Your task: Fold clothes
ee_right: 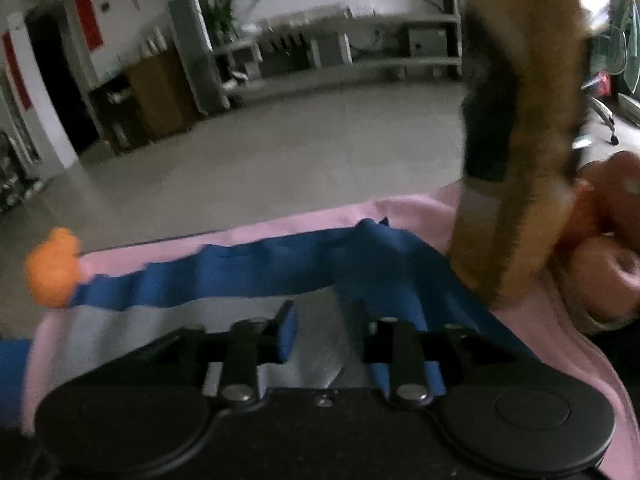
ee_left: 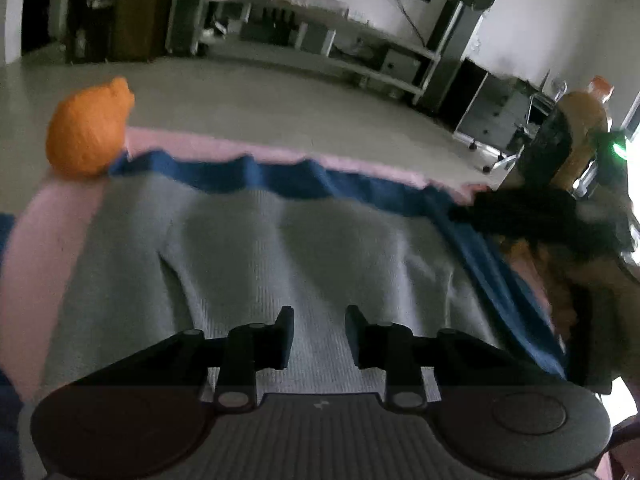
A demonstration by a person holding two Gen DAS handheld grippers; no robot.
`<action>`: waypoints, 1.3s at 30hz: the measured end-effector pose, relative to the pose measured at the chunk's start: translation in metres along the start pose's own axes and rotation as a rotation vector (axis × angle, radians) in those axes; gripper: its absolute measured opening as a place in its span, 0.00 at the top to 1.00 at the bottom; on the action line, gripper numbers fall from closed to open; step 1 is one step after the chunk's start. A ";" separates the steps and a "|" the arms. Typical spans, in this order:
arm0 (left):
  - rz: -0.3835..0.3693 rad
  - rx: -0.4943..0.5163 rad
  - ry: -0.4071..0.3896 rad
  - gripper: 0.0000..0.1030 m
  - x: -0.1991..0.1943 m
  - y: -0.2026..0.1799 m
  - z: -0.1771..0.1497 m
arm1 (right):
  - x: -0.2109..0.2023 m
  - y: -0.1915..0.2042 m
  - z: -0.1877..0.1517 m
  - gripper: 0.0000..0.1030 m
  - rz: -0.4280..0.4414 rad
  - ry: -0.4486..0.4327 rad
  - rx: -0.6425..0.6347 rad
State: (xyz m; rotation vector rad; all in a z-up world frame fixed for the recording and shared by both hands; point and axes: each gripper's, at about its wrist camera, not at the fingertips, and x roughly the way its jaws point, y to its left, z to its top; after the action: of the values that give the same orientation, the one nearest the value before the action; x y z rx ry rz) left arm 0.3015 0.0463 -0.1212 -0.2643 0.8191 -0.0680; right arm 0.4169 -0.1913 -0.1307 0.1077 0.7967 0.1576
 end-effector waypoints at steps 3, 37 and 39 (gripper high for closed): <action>0.022 -0.023 0.038 0.73 0.012 0.008 -0.005 | 0.035 0.002 0.002 0.66 -0.039 0.025 -0.035; -0.114 0.357 0.080 0.65 -0.116 -0.217 -0.110 | -0.260 -0.317 -0.107 0.99 -0.226 -0.456 0.585; -0.110 0.370 0.111 0.65 -0.106 -0.226 -0.116 | -0.259 -0.317 -0.099 0.99 -0.199 -0.471 0.551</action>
State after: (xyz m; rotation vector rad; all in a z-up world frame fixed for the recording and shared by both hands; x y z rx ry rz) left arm 0.1538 -0.1788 -0.0630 0.0452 0.8846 -0.3364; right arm 0.1988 -0.5466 -0.0668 0.5631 0.3580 -0.2741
